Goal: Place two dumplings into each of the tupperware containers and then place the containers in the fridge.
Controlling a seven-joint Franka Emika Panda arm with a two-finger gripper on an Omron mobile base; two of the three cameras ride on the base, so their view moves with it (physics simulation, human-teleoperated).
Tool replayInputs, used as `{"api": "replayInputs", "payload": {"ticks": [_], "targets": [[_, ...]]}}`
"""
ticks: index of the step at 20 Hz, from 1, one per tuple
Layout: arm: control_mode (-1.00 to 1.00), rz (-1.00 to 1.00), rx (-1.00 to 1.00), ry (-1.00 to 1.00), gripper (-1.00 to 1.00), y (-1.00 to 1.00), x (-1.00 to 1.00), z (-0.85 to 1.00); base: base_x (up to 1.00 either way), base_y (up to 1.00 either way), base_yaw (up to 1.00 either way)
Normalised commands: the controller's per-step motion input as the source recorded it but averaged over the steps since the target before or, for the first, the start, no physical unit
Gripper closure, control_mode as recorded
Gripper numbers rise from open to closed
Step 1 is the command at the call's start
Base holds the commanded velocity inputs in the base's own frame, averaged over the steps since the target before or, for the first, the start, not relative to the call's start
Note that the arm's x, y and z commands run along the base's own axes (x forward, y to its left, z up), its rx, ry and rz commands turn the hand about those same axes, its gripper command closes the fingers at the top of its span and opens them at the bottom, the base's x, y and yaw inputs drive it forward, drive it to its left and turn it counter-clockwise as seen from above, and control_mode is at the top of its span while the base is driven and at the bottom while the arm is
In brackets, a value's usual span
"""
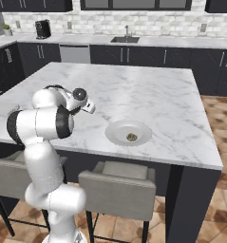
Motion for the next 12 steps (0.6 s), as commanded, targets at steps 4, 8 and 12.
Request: {"api": "replayInputs", "payload": {"ticks": [4, 8, 12], "targets": [[-1.00, -0.01, 0.03, -0.05, 1.00, 0.26, -0.78, 0.87, 0.00, 0.00, 0.00], [-1.00, 0.00, -0.10, 0.28, 1.00, -0.12, -0.79, 0.96, 0.00, 0.00, 0.00], [-1.00, 0.00, -0.06, 0.28, 1.00, -0.40, -0.74, 0.85, 0.00, 0.00, 0.00]]}}
